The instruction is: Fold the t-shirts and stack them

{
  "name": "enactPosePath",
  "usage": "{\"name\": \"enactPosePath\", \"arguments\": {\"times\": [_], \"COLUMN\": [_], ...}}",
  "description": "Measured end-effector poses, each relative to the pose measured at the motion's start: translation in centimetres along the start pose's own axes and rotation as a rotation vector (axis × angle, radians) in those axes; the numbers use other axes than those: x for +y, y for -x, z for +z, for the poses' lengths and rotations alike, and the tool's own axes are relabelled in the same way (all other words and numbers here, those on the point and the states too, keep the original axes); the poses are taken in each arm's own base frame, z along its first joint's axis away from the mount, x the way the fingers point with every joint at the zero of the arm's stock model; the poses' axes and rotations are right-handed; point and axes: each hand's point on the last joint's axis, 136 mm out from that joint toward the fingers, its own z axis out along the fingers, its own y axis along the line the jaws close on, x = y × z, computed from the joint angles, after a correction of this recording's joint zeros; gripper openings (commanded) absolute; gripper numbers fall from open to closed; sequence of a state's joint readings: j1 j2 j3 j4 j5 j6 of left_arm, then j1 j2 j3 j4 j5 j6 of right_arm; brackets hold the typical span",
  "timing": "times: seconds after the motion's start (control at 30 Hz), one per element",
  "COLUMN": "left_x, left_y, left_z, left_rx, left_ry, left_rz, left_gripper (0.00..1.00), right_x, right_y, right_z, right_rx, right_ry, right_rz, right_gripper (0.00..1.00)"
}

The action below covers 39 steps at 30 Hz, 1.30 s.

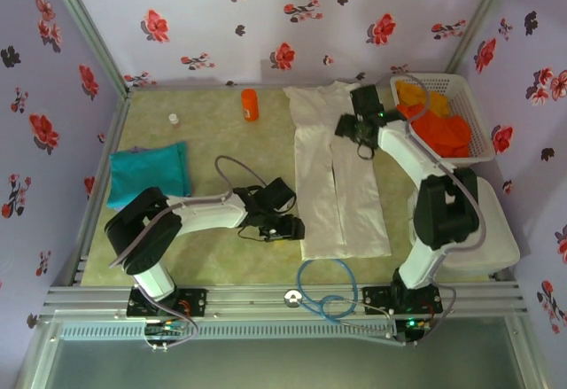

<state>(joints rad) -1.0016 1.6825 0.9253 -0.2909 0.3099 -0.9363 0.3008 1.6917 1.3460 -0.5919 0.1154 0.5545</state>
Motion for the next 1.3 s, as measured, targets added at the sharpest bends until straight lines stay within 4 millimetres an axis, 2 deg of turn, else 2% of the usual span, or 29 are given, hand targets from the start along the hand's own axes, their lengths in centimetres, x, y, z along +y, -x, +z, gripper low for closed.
{"name": "enactPosePath", "arguments": {"times": [0.07,0.2,0.33,0.47,0.57,0.77,0.93,1.17,1.3], "left_x": [-0.5,-1.1,-2.0,-3.0,-3.0,-2.7,-2.2,0.5,1.7], "left_y": [-0.8,-1.6,-2.2,-2.5,-2.4,-2.4,-2.2,-0.5,0.2], "left_z": [0.1,0.6,1.3,2.6,2.7,3.0,3.1,0.9,-0.6], "left_rx": [0.010,0.017,0.014,0.015,0.015,0.016,0.010,-0.032,-0.058], "left_ry": [-0.021,-0.056,-0.100,-0.129,-0.132,-0.119,-0.090,-0.011,0.014], "left_rz": [-0.005,-0.027,-0.050,-0.069,-0.091,-0.118,-0.103,-0.125,-0.135], "left_gripper": [0.54,0.53,0.50,0.47,0.40,0.15,0.00,0.00,0.00], "right_x": [-2.7,-7.1,-10.4,-13.0,-13.9,-13.9,-14.2,-14.1,-13.5], "right_y": [-4.0,-10.0,-14.1,-17.9,-19.4,-19.9,-20.7,-22.1,-23.3], "right_z": [-0.9,-3.5,-5.6,-6.1,-6.2,-6.1,-5.8,-5.4,-5.1], "right_rx": [0.077,0.153,0.180,0.221,0.250,0.263,0.284,0.338,0.384], "right_ry": [-0.048,-0.107,-0.154,-0.196,-0.220,-0.231,-0.247,-0.233,-0.197], "right_rz": [0.008,0.040,0.079,0.112,0.124,0.136,0.140,0.160,0.177], "right_gripper": [0.70,0.65,0.62,0.60,0.58,0.58,0.56,0.53,0.44]}}
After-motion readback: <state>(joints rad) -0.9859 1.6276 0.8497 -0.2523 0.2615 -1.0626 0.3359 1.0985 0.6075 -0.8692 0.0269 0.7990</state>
